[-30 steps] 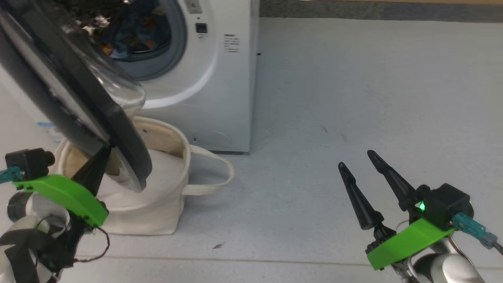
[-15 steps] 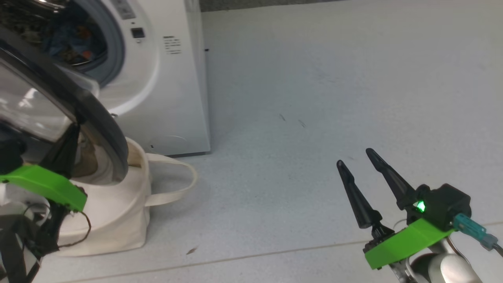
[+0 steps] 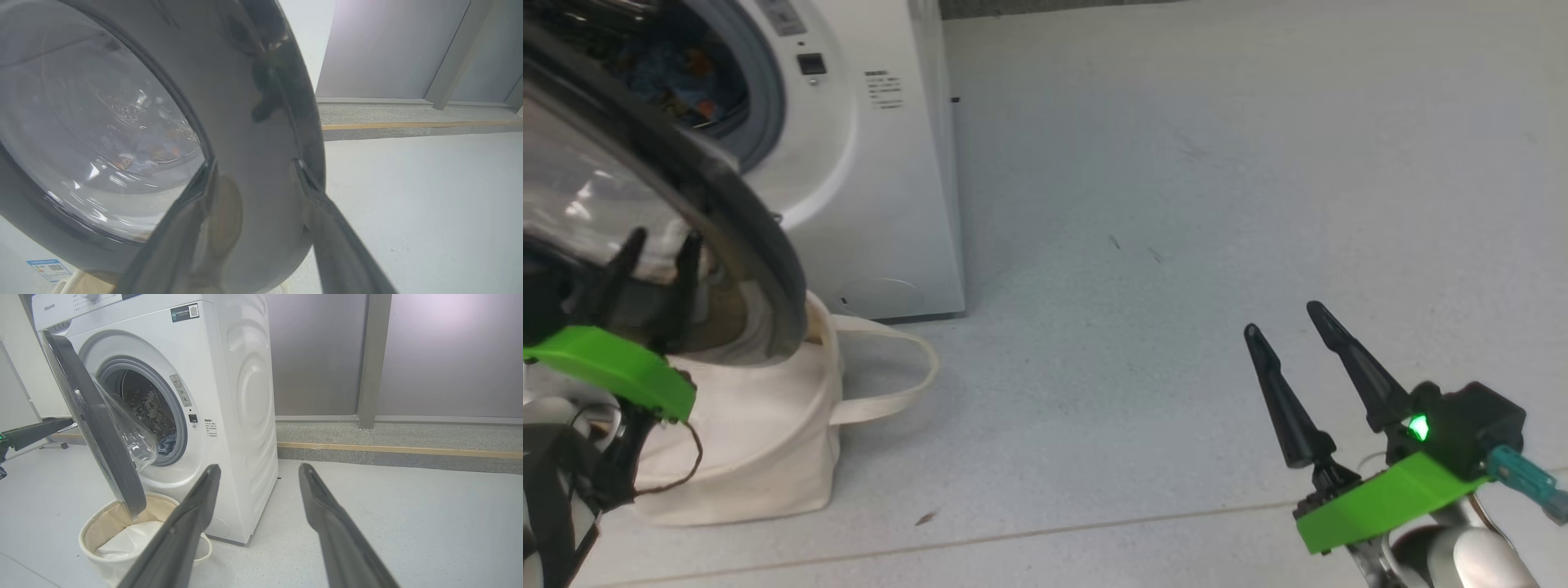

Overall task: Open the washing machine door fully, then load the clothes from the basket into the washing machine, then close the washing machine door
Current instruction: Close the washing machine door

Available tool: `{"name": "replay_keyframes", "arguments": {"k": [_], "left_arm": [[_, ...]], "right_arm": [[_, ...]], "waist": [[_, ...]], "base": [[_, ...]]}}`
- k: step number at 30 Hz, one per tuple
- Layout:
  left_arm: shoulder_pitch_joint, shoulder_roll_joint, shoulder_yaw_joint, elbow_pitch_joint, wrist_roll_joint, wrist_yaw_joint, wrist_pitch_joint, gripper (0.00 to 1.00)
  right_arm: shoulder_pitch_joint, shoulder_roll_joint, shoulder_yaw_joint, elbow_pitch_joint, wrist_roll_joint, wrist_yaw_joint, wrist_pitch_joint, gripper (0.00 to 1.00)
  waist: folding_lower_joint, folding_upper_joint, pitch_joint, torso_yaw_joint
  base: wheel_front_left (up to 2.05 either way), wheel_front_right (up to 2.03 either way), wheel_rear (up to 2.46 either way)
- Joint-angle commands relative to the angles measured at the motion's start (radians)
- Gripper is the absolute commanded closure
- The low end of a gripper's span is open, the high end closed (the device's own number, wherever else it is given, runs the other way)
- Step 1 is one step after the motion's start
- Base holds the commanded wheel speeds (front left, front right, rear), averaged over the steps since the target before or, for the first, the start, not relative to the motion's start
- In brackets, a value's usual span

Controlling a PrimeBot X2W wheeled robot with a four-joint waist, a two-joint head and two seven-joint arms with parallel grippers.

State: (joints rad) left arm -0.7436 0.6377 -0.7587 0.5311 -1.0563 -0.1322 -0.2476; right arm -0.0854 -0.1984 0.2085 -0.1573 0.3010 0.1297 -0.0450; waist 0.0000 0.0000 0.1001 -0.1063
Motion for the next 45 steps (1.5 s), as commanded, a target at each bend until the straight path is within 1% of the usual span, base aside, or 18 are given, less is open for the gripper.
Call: {"name": "replay_keyframes", "arguments": {"k": [1,3,7,14,18,22,26,29,32,45], "left_arm": [[-0.050,0.058,0.056,-0.010,0.014,0.002,-0.013,0.00],[-0.036,0.063,0.090,-0.009,0.052,0.003,-0.014,0.00],[0.039,0.066,0.167,-0.036,0.121,0.030,-0.014,0.00],[0.235,0.071,0.273,-0.137,0.155,0.075,-0.014,0.00],[0.350,0.080,0.328,-0.201,0.162,0.112,-0.014,0.00],[0.461,0.097,0.374,-0.266,0.184,0.169,-0.014,0.00],[0.553,0.092,0.426,-0.347,0.188,0.206,-0.014,0.00],[0.603,0.089,0.436,-0.387,0.192,0.215,-0.014,0.00],[0.619,0.090,0.435,-0.400,0.197,0.215,-0.014,0.00],[0.634,0.104,0.463,-0.411,0.203,0.206,-0.014,0.00]], "right_arm": [[0.008,0.000,0.010,-0.035,0.000,0.001,-0.010,0.00],[0.011,0.000,0.005,-0.035,0.002,0.001,-0.014,0.00],[0.017,0.005,0.001,-0.028,0.004,0.001,-0.024,0.00],[0.036,0.012,-0.009,-0.007,0.013,0.001,-0.044,0.00],[0.052,0.012,-0.012,0.008,0.020,0.001,-0.054,0.00],[0.071,0.008,-0.016,0.017,0.031,0.001,-0.064,0.00],[0.080,0.006,-0.017,0.024,0.037,0.001,-0.073,0.00],[0.086,0.008,-0.019,0.034,0.038,0.001,-0.079,0.00],[0.089,0.008,-0.020,0.036,0.036,0.001,-0.084,0.00],[0.103,0.005,-0.026,0.039,0.040,0.001,-0.087,0.00]], "waist": [[0.0000,0.0000,-0.008,0.016],[0.0000,0.0000,-0.011,0.031],[0.0000,0.0000,-0.020,0.061],[0.0000,0.0000,-0.049,0.111],[0.0000,0.0000,-0.083,0.127],[0.0000,0.0000,-0.112,0.132],[0.0000,0.0000,-0.126,0.133],[0.0000,0.0000,-0.133,0.133],[0.0000,0.0000,-0.137,0.132],[0.0000,0.0000,-0.150,0.095]], "base": [[0.00,0.00,0.00],[0.00,0.00,0.00],[0.00,0.00,0.00],[0.00,0.00,0.00],[0.00,0.00,0.00],[0.00,0.00,0.00],[0.00,0.00,0.00],[0.00,0.00,0.00],[0.00,0.00,0.00],[0.00,0.00,0.00]]}}
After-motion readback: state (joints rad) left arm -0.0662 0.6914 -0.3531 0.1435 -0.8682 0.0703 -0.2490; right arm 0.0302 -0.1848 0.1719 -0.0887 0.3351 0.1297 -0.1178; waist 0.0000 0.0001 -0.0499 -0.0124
